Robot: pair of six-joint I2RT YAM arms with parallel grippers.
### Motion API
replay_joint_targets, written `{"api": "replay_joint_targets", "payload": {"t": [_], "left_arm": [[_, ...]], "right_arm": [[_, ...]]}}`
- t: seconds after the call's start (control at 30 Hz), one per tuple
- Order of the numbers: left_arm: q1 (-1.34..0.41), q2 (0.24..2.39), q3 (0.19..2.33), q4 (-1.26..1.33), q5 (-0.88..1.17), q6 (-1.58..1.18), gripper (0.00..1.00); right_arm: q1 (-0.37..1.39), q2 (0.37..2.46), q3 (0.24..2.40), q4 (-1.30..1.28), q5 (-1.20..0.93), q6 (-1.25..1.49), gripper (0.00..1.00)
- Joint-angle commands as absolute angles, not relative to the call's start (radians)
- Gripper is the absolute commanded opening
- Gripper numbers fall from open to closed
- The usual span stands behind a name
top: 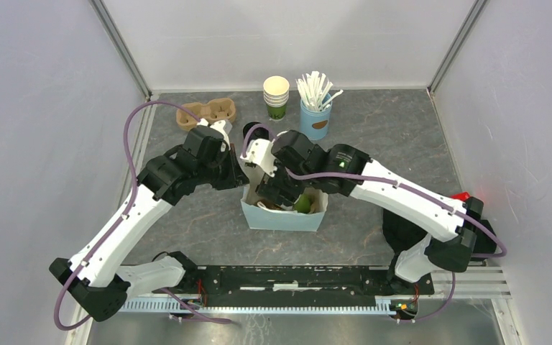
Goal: Pack the takeout coffee
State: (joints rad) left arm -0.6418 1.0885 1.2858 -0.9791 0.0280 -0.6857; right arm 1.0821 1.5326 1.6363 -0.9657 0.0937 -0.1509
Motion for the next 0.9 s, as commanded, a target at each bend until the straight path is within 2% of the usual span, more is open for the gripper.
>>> {"api": "replay_joint_targets", "payload": {"t": [0.0,0.2,0.57,0.6,0.7,0.77,0.87], "left_arm": [[-0.643,1.094,1.306,-0.954,0.027,-0.645,0.02],[-0.643,1.089,1.314,-0.968,0.004,-0.656,0.02],[-0.643,1.089,1.315,-0.950,0.013,-0.664,0.02],[-0.643,1.093,1.321,-0.950,0.011,-0.670,0.04],[-0.643,1.105,1.332,-0.950,0.010,-0.688,0.24],[-0.643,1.115,1.338,-0.951,0.019,-0.690,0.32],[-0.643,1.132,1.356,-0.955,0.029,-0.683,0.37]], "right_arm": [[1.090,1.485,1.743,-0.990,0.119,-0.064,0.98],[1.090,1.455,1.800,-0.975,0.107,-0.023,0.98],[1.089,1.341,1.648,-0.901,0.241,0.078,0.98],[1.088,1.333,1.636,-0.893,0.244,0.095,0.98],[1.089,1.322,1.642,-0.906,0.310,0.158,0.98],[1.085,1.315,1.664,-0.923,0.375,0.202,0.98],[1.080,1.300,1.693,-0.931,0.447,0.232,0.98]]}}
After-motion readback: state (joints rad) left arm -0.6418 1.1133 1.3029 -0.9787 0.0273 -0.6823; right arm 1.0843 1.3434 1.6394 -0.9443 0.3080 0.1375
